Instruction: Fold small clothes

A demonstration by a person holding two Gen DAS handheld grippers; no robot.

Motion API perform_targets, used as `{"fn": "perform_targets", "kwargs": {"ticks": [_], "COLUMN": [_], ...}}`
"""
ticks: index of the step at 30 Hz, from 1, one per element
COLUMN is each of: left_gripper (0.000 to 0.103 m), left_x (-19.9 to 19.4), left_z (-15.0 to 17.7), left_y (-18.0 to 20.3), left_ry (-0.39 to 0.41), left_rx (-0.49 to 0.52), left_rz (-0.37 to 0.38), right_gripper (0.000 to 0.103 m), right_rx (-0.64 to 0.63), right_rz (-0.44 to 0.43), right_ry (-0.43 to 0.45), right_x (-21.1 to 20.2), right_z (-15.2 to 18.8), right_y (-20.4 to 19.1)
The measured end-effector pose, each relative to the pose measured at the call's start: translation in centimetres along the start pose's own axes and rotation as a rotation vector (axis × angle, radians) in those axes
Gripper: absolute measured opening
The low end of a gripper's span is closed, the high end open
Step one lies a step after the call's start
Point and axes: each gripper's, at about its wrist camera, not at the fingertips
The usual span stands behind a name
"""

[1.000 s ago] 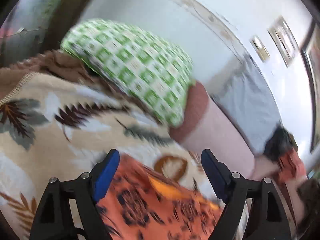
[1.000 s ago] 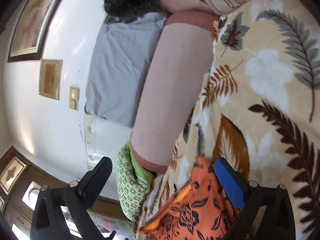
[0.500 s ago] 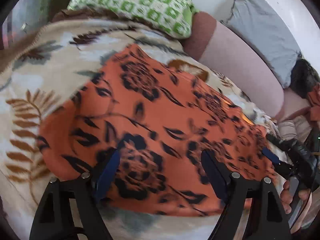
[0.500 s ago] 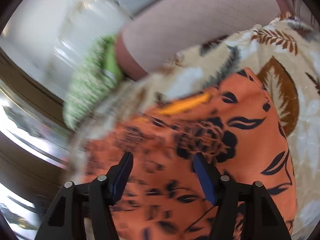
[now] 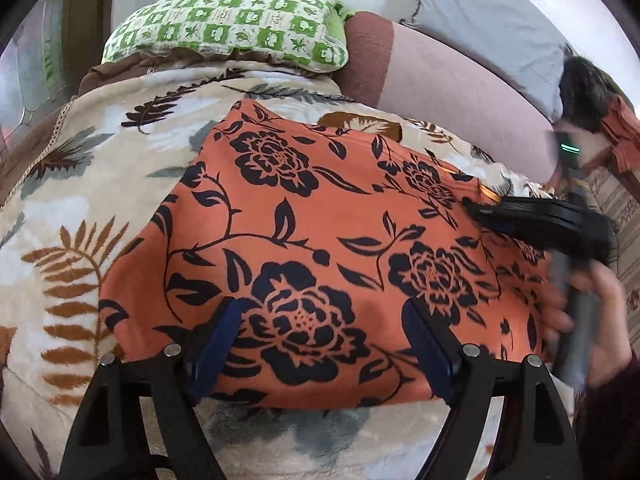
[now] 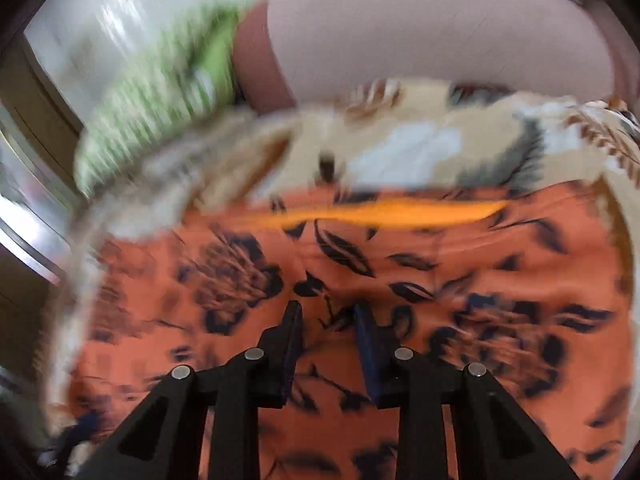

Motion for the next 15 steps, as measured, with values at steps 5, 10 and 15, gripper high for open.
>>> {"fn": "perform_targets", "kwargs": {"ticks": [5, 10, 15], "left_gripper": [0.084, 0.084, 0.084], "left_x": [-1.5, -4.5, -6.9], "left_z": [-0.6, -1.7, -0.7], "left_y": [-1.6, -4.6, -8.7], "left_ry": [0.05, 0.153, 0.184], "left_rx": [-0.045, -0.166, -0.368], "left_rz": [-0.016, -0.063, -0.121], "right_gripper": [0.027, 0.029, 0.029], "right_rx": [0.151, 0.136, 0.088], "right_rz": [0.023, -0.023, -0.102], "right_ry": [0.051, 0.103, 0.078], "right_x": [1.8, -2.5, -7.3], "right_z": [-4.1, -3.1, 3.2], "right_y": [1.5, 1.6, 2.5]}}
Point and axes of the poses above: each gripper's, at about its wrist camera, not at the fingertips, and x roughly the way its jaws point, y to its right, z to its underside, and after that the axes turned 5 degrees about z, right-handed
